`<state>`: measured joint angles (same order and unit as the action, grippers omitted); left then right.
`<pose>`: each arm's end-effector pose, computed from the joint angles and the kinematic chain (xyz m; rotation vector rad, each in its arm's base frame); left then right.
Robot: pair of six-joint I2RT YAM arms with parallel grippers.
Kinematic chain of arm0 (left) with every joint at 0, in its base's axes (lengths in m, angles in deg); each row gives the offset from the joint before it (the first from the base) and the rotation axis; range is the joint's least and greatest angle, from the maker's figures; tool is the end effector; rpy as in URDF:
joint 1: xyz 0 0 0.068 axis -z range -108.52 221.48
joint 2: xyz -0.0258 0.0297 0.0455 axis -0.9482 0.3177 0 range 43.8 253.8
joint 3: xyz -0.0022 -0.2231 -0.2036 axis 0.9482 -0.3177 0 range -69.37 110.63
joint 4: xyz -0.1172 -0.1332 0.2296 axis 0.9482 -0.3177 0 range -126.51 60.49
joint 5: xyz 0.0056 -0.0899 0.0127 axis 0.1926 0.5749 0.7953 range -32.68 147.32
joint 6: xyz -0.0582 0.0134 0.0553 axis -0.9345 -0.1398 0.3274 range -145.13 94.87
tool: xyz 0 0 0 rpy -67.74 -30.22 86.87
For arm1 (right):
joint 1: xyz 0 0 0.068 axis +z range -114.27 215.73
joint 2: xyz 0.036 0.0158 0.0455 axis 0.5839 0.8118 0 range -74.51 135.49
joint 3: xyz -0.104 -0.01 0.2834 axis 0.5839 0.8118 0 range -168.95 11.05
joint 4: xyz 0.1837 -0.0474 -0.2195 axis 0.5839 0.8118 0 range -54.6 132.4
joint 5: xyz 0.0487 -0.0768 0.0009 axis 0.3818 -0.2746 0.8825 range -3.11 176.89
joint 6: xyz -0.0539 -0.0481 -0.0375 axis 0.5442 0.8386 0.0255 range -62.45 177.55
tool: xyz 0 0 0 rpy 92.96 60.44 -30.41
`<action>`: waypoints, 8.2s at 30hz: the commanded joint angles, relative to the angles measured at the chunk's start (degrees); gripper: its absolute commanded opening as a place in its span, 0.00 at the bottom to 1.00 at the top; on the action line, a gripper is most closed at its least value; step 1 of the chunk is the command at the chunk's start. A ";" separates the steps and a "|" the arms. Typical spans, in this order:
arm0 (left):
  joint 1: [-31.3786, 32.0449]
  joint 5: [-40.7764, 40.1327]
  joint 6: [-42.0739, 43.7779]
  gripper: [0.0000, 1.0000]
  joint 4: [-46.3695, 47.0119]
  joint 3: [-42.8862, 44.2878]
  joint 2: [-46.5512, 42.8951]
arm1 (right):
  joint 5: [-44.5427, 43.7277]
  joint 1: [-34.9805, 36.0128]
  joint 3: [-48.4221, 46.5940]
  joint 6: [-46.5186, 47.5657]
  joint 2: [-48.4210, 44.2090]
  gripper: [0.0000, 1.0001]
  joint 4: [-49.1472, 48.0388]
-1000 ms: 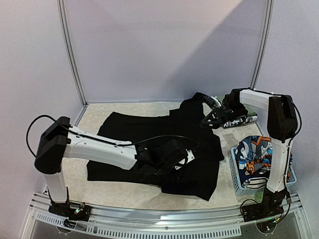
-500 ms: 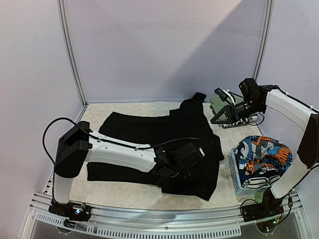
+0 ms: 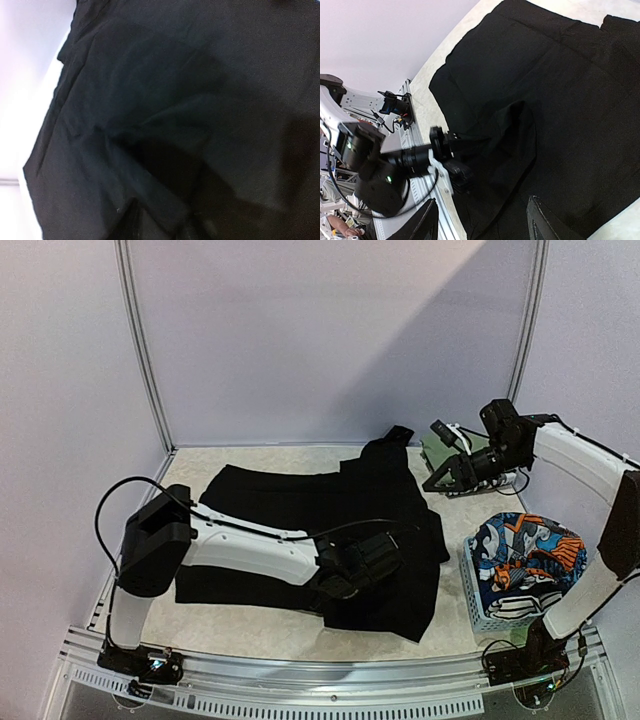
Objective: Fold and stack the mixed laundry pile
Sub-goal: Adjust the flattened shirt at the center of the board, then pick up the flattened shirt from the center of the board.
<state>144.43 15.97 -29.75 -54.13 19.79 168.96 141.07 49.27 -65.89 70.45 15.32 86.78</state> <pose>0.1941 -0.4737 0.1299 1.0990 2.0225 0.2976 0.3279 0.1377 0.3008 -0.8328 2.3022 1.2468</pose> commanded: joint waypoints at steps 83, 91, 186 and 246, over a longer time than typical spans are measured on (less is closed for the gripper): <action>-34.40 29.57 -20.14 0.65 -51.28 -26.15 -48.24 | -45.38 29.76 26.77 23.12 0.62 0.57 0.35; -37.27 30.47 -22.02 0.68 -57.30 -29.58 -45.06 | -50.53 32.16 27.67 24.60 -7.83 0.57 -2.50; -55.54 42.83 -45.05 0.00 -22.48 -58.32 -69.38 | -46.52 34.66 31.03 28.60 -10.12 0.54 -12.51; -55.44 45.95 -42.90 0.00 -22.22 -57.06 -71.01 | -30.34 15.91 12.39 28.02 0.08 0.55 1.75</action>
<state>89.46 61.17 -73.09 -75.75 -37.97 98.87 110.68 64.92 -62.29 86.65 28.15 82.93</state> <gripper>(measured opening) 0.008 0.592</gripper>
